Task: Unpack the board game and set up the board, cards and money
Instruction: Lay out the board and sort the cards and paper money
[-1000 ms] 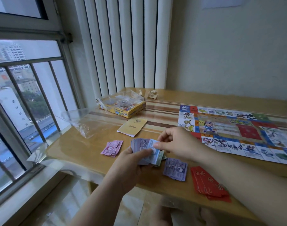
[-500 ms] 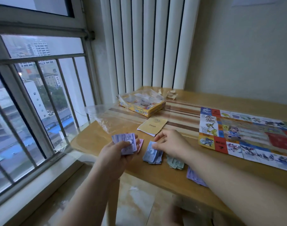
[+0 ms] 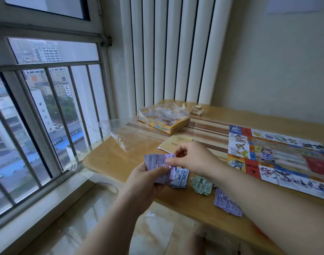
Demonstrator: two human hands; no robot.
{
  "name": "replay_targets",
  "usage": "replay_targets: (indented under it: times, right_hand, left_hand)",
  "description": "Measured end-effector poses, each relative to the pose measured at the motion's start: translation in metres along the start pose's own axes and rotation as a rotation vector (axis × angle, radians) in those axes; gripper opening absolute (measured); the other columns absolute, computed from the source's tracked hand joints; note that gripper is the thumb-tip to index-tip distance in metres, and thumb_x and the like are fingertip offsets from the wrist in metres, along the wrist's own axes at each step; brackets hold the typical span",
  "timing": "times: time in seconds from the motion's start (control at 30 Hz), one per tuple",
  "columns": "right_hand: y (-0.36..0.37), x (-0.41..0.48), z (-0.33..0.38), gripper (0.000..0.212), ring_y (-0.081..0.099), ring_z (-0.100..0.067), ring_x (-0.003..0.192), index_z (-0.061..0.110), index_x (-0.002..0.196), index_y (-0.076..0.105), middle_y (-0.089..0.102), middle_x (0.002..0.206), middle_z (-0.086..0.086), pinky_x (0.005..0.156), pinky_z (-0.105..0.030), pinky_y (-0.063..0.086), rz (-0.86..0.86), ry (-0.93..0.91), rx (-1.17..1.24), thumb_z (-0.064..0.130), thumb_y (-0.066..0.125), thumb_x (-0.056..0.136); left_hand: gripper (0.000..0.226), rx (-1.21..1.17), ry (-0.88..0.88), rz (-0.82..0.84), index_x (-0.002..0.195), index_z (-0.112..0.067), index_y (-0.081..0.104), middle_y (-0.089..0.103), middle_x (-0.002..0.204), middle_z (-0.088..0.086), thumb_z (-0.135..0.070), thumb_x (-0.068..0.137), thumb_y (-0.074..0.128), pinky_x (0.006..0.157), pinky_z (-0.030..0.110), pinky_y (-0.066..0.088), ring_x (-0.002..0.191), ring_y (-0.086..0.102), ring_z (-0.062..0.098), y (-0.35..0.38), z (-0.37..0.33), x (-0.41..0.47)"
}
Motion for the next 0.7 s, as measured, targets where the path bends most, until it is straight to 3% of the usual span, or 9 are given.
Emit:
replay_targets:
  times: [0.1,0.23,0.33,0.7]
  right_hand:
    - [0.001,0.002,-0.006,0.016,0.055,-0.012,0.066,0.017,0.073,0.062,0.062,0.07,0.0,0.064,-0.024,0.042,0.01,0.038,0.094,0.018,0.078,0.077]
    - [0.005,0.002,-0.012,0.014,0.051,-0.007,0.055,0.013,0.084,0.065,0.064,0.071,-0.001,0.049,-0.014,0.039,0.044,0.09,0.22,0.015,0.077,0.077]
    - [0.005,-0.001,-0.013,0.014,0.051,-0.006,0.052,0.013,0.087,0.065,0.064,0.071,-0.003,0.051,-0.017,0.041,0.071,0.108,0.268,0.013,0.076,0.078]
    - [-0.029,-0.026,-0.033,0.007,0.051,-0.005,0.051,0.015,0.084,0.066,0.06,0.063,0.001,0.051,-0.018,0.042,0.008,0.134,0.229,0.01,0.07,0.084]
  left_hand:
    - [0.013,-0.026,-0.007,-0.012,0.092,0.005,0.059,0.071,0.074,0.018,0.008,0.091,0.046,0.059,0.028,0.059,0.065,0.07,0.023,-0.003,-0.004,-0.004]
    - [0.015,-0.008,0.02,0.009,0.093,0.005,0.059,0.071,0.073,0.017,0.009,0.092,0.044,0.055,0.025,0.057,0.064,0.071,0.021,-0.004,-0.009,-0.006]
    - [0.015,0.016,0.022,0.001,0.093,0.003,0.06,0.072,0.076,0.016,0.009,0.09,0.047,0.057,0.025,0.058,0.066,0.071,0.022,-0.001,-0.005,-0.003]
    - [0.014,0.064,-0.018,0.05,0.098,0.001,0.061,0.072,0.077,0.013,0.004,0.092,0.049,0.056,0.027,0.057,0.066,0.07,0.019,0.032,0.019,-0.002]
Point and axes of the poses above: each hand's wrist, its own x-axis towards the middle knuckle, its own y-axis out of the palm, z = x × y, the point moved 7 cm from there along x, towards the middle knuckle
